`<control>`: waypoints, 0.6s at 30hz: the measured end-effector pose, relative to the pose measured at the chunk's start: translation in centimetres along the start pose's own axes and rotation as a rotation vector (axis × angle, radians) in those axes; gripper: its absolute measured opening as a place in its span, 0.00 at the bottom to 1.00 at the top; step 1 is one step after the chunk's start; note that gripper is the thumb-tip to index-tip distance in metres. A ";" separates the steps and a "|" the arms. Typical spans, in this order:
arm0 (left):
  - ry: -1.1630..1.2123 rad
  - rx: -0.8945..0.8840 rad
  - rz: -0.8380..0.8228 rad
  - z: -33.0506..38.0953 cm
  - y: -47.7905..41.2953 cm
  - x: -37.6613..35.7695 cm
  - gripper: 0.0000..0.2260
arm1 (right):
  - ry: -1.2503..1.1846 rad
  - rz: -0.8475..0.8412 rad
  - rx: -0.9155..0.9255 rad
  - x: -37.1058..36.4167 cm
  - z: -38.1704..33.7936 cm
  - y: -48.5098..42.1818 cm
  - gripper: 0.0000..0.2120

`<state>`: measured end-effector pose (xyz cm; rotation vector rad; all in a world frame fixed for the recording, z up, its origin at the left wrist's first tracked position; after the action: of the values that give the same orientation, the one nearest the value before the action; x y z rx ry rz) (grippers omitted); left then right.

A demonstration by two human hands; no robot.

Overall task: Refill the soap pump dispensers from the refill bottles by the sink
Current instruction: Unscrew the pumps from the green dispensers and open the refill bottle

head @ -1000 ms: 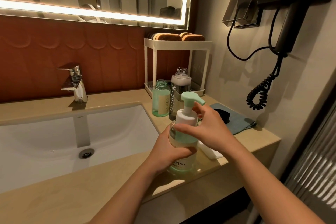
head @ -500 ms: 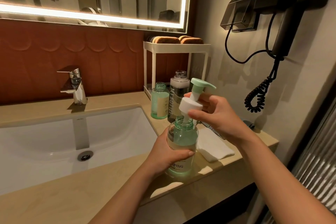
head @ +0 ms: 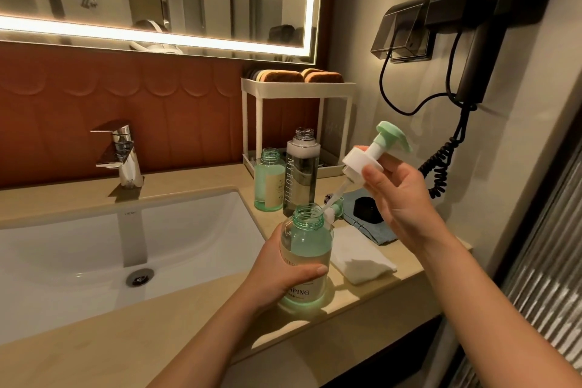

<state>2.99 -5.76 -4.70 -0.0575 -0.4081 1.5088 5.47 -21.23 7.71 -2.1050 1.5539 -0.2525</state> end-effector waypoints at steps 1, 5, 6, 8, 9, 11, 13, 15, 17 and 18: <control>0.002 0.004 0.001 0.0 0.1 0.0 0.41 | -0.014 0.026 -0.008 0.4 0.2 0.0 0.30; 0.010 0.034 -0.006 0.1 0.4 0.0 0.39 | -0.090 0.098 -0.048 1.9 1.0 -0.1 0.38; 0.005 0.033 -0.002 0.1 0.4 0.2 0.39 | -0.110 0.111 -0.059 2.2 1.1 -0.1 0.39; -0.011 0.023 0.018 0.4 0.4 0.6 0.38 | -0.161 0.138 -0.078 2.8 1.5 0.0 0.40; -0.017 0.012 0.038 0.6 0.5 1.0 0.37 | -0.190 0.153 -0.088 3.1 1.6 0.1 0.39; -0.015 -0.008 0.094 1.0 0.5 1.9 0.33 | -0.246 0.181 -0.105 3.6 1.9 0.1 0.33; 0.008 -0.005 0.139 1.2 0.5 2.9 0.31 | -0.291 0.224 -0.118 4.1 2.2 0.0 0.27; 0.048 0.011 0.191 1.4 0.4 3.9 0.31 | -0.308 0.264 -0.137 4.5 2.7 -0.1 0.21; 0.096 0.008 0.247 2.0 0.0 5.2 0.29 | -0.270 0.313 -0.188 5.0 3.7 -0.1 0.12; 0.116 0.003 0.266 2.4 -0.3 5.8 0.29 | -0.233 0.340 -0.221 5.4 4.4 -0.2 0.11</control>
<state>2.66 -0.63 -1.10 -0.2029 -0.3137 1.7577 9.27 -24.92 3.28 -1.9007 1.8234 0.2847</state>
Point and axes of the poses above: each hand's wrist, its own y-axis away from the middle knuckle, its own x-axis out of the back of the hand, z = x × y, the point moved 10 cm from there along -y, towards the middle knuckle, and after that the axes turned 2 degrees about -y, right-handed, at the moved point
